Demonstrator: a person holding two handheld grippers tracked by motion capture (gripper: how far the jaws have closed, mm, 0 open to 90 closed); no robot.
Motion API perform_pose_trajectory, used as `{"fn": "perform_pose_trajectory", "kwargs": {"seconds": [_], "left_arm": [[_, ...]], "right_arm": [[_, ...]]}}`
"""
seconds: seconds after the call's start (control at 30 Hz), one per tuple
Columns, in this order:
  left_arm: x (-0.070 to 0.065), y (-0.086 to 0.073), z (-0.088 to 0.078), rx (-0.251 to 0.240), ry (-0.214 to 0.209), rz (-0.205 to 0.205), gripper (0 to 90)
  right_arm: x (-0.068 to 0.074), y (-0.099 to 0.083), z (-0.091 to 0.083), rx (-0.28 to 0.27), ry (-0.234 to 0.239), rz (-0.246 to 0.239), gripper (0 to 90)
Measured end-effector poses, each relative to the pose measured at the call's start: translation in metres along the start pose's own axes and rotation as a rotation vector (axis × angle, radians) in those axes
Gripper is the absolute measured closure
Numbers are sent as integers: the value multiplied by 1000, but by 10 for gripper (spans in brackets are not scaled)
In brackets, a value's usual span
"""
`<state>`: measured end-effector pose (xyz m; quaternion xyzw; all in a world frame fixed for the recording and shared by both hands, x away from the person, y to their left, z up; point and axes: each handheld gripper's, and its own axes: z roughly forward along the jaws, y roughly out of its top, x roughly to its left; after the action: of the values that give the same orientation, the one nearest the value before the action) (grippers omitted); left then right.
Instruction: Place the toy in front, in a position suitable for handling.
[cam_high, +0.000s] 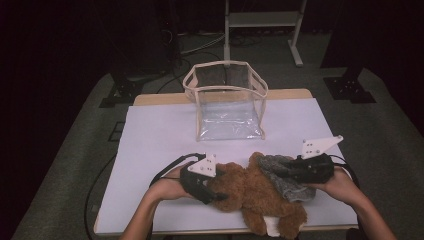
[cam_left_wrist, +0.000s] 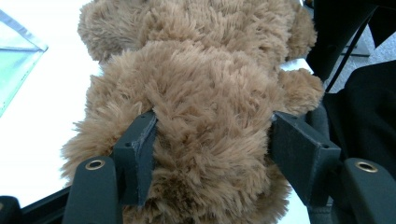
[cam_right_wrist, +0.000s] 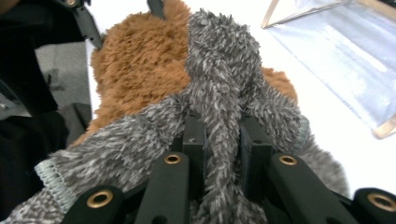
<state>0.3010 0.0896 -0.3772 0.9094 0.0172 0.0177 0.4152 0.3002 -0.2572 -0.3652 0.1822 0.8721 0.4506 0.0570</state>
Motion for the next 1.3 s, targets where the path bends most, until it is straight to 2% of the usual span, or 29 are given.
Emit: {"fn": "perform_pose_trajectory", "kwargs": {"seconds": [0.2, 0.3, 0.33, 0.4, 0.57, 0.6, 0.77, 0.93, 1.07, 1.13, 1.3], "left_arm": [[10, 11, -10, -45, 47, -17, 321], [15, 11, -4, -16, 29, -35, 295], [15, 9, -1, 5, 14, -38, 302], [15, 5, 3, 2, 10, -58, 313], [11, 0, 1, -2, 13, -64, 347], [10, -2, -1, -1, 19, -63, 347], [8, -3, -2, -3, 27, -61, 347], [6, -9, -5, 7, 52, -80, 355], [3, -20, -10, -15, 67, -109, 366], [0, -24, -13, -29, 68, -119, 366], [-3, -25, -15, -32, 69, -115, 365]], "right_arm": [[15, 0, 13, -9, 44, -44, 759], [24, 6, 21, -5, 83, -75, 758], [25, 7, 22, -2, 80, -84, 758], [25, 8, 20, 6, 47, -97, 753], [18, 5, 7, 0, 34, -79, 752], [17, 0, 0, 0, 27, -65, 752], [15, -12, -8, -1, 18, -34, 749], [10, -12, -2, -23, 5, -17, 743], [1, -7, 15, -47, 20, -2, 743], [-4, -8, 18, -46, 9, 4, 743], [-21, -26, 13, -39, -23, 73, 744]]}}
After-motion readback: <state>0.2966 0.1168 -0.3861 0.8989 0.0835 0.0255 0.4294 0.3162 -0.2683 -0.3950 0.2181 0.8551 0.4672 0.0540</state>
